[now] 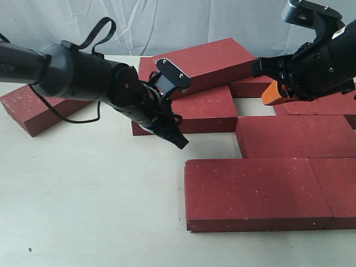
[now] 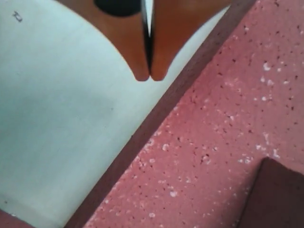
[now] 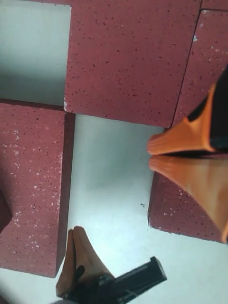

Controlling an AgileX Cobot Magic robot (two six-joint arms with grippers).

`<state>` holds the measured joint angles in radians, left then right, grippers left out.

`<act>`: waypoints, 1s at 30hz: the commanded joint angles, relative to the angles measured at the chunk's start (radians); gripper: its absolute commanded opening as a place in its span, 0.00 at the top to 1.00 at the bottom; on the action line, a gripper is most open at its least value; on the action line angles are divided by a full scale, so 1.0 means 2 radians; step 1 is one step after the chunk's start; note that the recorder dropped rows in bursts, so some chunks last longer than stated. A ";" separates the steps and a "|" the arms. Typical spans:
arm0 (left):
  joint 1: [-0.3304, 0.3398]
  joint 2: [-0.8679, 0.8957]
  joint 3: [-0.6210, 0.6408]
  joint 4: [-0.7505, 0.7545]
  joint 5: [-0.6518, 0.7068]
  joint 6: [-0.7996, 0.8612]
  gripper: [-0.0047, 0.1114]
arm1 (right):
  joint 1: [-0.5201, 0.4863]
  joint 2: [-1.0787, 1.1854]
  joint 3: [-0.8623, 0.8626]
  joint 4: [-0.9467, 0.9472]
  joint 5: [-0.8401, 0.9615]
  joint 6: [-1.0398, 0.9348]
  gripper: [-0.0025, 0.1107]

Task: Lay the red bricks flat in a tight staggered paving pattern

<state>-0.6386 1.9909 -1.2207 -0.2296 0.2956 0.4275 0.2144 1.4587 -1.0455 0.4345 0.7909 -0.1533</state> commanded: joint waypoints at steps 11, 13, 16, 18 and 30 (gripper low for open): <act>-0.002 0.079 -0.077 -0.005 0.007 0.016 0.96 | -0.001 0.000 -0.002 0.002 -0.008 -0.005 0.98; -0.002 0.084 -0.080 -0.004 0.002 0.016 0.96 | -0.001 0.000 -0.002 0.002 -0.008 -0.005 0.98; -0.002 0.089 -0.080 -0.004 0.000 0.016 0.96 | -0.001 0.000 -0.002 0.002 -0.008 -0.005 0.98; -0.002 0.089 -0.080 -0.003 0.000 0.016 0.96 | -0.001 0.000 -0.002 0.002 -0.008 -0.005 0.98; 0.037 0.008 -0.081 -0.005 0.093 -0.008 0.96 | -0.001 0.000 -0.002 0.001 -0.008 -0.005 0.98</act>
<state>-0.6011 2.0303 -1.3765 -0.2315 0.4662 0.4489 0.2144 1.4587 -1.0455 0.4345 0.7852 -0.1566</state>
